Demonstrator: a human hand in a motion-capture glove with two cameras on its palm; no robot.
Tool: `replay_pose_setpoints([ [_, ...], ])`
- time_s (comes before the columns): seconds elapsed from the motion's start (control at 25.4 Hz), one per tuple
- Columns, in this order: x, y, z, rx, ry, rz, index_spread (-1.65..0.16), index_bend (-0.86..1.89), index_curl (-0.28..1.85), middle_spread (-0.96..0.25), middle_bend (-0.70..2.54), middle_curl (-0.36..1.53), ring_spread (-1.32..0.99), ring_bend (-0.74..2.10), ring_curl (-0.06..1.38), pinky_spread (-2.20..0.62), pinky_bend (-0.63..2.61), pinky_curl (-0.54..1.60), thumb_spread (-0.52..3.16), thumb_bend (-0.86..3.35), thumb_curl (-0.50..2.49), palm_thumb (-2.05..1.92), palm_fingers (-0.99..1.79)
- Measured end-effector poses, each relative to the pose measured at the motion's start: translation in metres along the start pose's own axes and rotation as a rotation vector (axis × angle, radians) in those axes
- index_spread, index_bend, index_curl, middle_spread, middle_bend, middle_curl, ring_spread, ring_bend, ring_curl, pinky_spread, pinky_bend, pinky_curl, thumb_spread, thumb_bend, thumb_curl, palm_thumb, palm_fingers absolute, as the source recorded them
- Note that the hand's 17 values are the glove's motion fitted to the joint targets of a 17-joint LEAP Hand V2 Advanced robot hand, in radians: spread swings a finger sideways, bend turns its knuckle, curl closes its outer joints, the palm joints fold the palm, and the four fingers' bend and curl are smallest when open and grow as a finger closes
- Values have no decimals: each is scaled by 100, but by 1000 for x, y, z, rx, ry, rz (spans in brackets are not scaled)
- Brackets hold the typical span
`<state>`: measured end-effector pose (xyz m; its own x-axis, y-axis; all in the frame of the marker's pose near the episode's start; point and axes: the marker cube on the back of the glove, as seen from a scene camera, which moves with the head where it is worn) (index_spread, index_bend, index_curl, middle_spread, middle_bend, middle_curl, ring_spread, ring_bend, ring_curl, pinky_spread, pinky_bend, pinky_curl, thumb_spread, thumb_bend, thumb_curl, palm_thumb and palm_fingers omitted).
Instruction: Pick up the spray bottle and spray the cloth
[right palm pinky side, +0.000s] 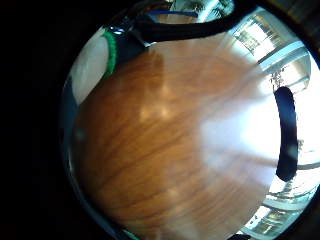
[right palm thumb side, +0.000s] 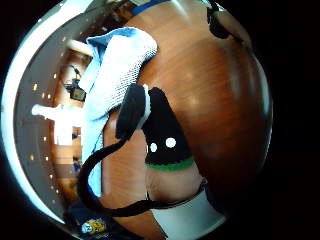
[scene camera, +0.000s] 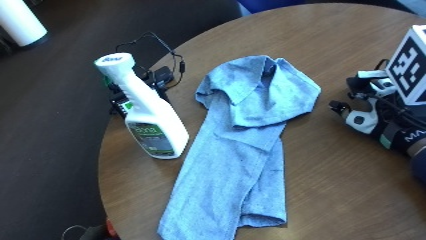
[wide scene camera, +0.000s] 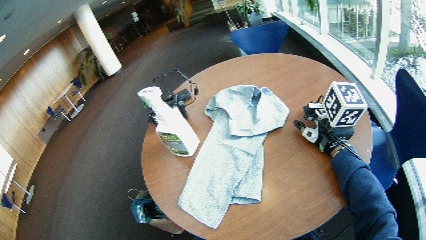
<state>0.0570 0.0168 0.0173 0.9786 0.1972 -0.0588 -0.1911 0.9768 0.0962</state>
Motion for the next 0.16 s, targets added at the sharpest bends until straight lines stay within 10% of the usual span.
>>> replay_pose_setpoints([
  [0.16,-27,-5,8,-17,-9,-30,-32,18,37,-1,19,35,5,23,29,29,21,30,121,-2,34,37,64],
])
